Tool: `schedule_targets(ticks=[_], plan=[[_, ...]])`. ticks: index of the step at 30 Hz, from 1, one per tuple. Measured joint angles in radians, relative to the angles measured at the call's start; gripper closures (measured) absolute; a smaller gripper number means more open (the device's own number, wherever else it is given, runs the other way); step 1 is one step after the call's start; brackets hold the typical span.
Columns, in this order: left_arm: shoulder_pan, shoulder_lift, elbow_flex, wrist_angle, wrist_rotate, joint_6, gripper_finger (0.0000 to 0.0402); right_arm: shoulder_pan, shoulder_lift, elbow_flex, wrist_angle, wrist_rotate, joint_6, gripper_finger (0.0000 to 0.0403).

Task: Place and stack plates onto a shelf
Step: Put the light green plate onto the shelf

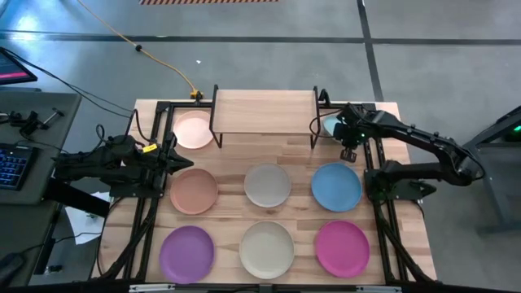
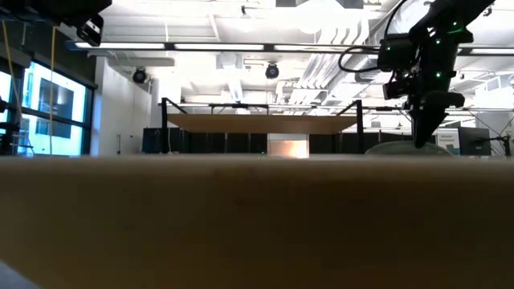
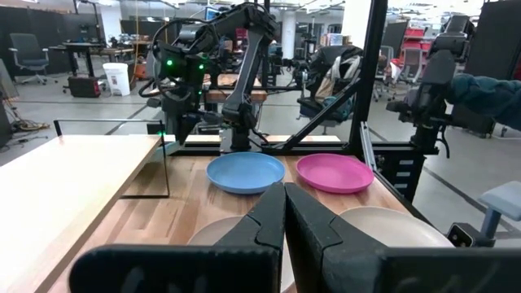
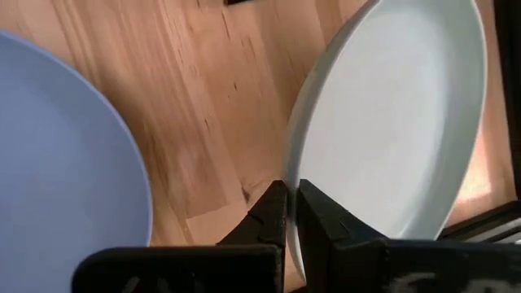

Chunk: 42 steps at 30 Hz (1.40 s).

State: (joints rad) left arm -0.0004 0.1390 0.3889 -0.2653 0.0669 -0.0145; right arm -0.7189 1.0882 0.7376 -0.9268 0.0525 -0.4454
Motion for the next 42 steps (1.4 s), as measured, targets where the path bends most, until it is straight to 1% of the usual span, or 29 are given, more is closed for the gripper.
schedule_targets(ticks=[7, 16, 20, 27, 33, 40, 42], plan=[[0.000, 0.000, 0.000, 0.000, 0.000, 0.000, 0.0401, 0.000, -0.028, 0.000, 0.021, 0.000, 0.000, 0.0403], [0.000, 0.000, 0.000, 0.000, 0.000, 0.008, 0.0401, 0.000, -0.030, 0.000, 0.034, 0.001, 0.000, 0.0403], [0.000, 0.000, 0.000, 0.000, 0.000, 0.009, 0.0401, 0.000, -0.030, 0.015, 0.027, 0.030, 0.004, 0.0403], [0.000, 0.000, 0.000, 0.000, 0.000, 0.008, 0.0401, 0.000, -0.030, 0.153, -0.013, 0.052, 0.011, 0.0403], [0.000, 0.000, 0.000, 0.000, 0.000, 0.008, 0.0401, 0.000, -0.030, 0.295, -0.085, 0.120, 0.022, 0.0403], [0.000, 0.000, 0.000, 0.000, 0.000, 0.008, 0.0401, 0.006, -0.030, 0.437, -0.097, 0.137, 0.004, 0.0403], [0.000, 0.000, 0.000, 0.000, 0.000, 0.008, 0.0401, 0.018, -0.030, 0.468, -0.097, 0.156, -0.005, 0.0403]])
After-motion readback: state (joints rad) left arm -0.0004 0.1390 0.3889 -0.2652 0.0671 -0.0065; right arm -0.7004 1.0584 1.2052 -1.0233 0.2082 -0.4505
